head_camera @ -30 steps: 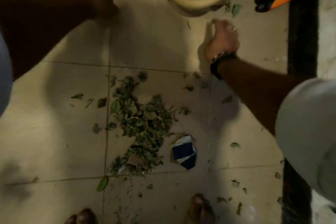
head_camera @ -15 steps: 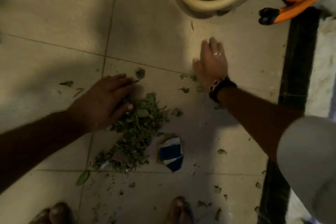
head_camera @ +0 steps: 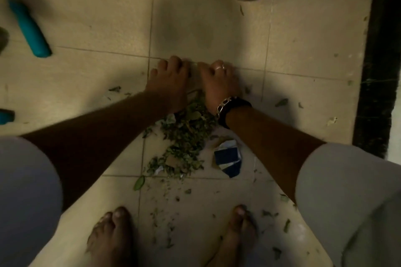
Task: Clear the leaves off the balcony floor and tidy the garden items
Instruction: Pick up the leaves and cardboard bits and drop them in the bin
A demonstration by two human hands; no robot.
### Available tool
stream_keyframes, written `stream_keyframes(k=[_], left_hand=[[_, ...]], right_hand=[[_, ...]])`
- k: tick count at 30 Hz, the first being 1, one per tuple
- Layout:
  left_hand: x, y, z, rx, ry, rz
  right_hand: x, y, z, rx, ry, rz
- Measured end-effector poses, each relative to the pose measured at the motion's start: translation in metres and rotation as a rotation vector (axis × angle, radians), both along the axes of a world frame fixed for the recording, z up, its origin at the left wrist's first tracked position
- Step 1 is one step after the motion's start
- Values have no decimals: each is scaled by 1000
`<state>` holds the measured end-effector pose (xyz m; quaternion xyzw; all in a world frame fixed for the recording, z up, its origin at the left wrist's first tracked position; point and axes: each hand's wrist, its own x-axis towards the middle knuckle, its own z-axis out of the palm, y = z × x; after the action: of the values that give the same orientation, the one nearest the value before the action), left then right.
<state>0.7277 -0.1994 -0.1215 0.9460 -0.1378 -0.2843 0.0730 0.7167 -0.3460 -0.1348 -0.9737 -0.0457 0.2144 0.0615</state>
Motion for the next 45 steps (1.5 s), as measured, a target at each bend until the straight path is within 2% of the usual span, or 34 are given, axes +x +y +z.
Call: stream_keyframes(k=[2,4,6,7,9,10,11,13,15,18,20,22,24,27,30,32,33,35,37,38,40,41,43,45], left_hand=[[-20,-2,2,-42,97,-66],[-52,7,7,-148,164,-104],[-82,26,16,-302,96,-103],[-92,38,19,-352,13,-80],[-101,63,16,-306,-190,10],[-103,71,12,-210,-226,80],[-103,77,7,-104,-188,153],[-103,82,-1,20,-52,248],[-108,76,0,38,-51,208],[-130,61,6,-70,30,39],[-145,59,11,-170,89,8],[-147,68,16,-245,-11,80],[-134,85,15,-283,-190,205],[-103,110,-4,-148,-341,233],[-86,112,-27,27,-216,327],[-95,99,-33,34,-200,316],[-105,91,-33,2,-188,262],[-134,73,-23,-146,-54,128],[-163,61,-2,-330,128,90],[-176,60,9,-396,139,108],[-192,66,25,-411,21,158],[-196,73,28,-358,-14,194],[-200,89,27,-195,66,297],[-202,94,24,-99,208,330]], right_hand=[[-36,2,-6,22,42,126],[-75,-5,-3,135,59,230],[-101,-22,5,256,-50,221],[-108,-32,9,296,-127,129],[-109,-51,14,264,-204,-156],[-108,-58,13,197,-171,-253],[-106,-62,8,110,-101,-304],[-101,-60,0,-18,-42,-291],[-103,-43,-2,-33,-47,-183],[-132,-17,2,150,37,7],[-151,-19,11,314,20,0],[-148,-37,14,326,-122,-156],[-128,-59,10,214,-200,-343],[-91,-82,6,26,-156,-478],[-70,-83,-5,-68,-1,-422],[-77,-60,-9,107,32,-485],[-89,-47,-11,194,14,-477],[-128,-19,-1,314,7,-229],[-165,-14,12,369,5,31],[-175,-22,19,358,-48,54],[-188,-47,27,279,-138,-117],[-193,-61,32,237,-96,-252],[-204,-81,40,170,179,-470],[-214,-85,40,95,405,-510]])
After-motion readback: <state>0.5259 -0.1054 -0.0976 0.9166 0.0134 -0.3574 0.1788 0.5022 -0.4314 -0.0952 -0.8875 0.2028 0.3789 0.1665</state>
